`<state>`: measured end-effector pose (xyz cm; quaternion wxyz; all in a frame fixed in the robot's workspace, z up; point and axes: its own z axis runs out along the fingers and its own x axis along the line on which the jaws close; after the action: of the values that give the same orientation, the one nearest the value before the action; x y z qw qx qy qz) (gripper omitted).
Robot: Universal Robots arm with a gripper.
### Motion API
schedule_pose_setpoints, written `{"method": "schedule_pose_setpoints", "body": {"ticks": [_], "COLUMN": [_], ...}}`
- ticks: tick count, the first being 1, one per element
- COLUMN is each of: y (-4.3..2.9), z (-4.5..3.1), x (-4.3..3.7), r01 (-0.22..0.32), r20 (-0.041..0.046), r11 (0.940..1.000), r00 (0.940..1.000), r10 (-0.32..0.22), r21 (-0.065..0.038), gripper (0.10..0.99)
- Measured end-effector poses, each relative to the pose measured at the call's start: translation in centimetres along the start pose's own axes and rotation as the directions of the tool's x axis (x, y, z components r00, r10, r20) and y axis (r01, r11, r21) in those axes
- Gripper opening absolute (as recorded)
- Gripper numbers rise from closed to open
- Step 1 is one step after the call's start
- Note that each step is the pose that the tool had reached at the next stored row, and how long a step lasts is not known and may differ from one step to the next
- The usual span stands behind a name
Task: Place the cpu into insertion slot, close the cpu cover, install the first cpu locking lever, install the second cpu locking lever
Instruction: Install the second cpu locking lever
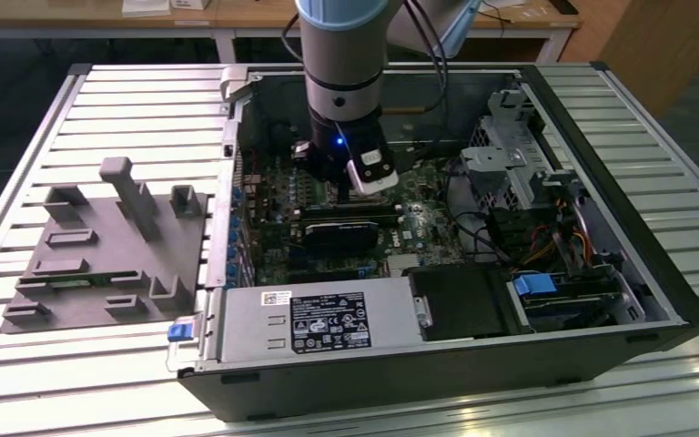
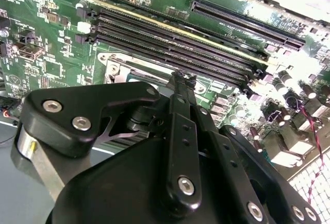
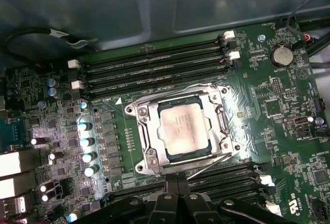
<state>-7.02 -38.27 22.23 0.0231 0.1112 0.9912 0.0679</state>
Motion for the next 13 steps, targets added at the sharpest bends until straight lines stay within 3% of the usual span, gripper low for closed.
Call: {"method": "schedule_pose_setpoints", "body": {"ticks": [13], "y": [-0.3], "z": [0.35], "x": [0.87], "r01": [0.004], "r20": [0.0303], "r11": [1.0], "r00": [0.9995], "r10": [-0.004], "r21": [-0.007], "gripper": [0.102]}}
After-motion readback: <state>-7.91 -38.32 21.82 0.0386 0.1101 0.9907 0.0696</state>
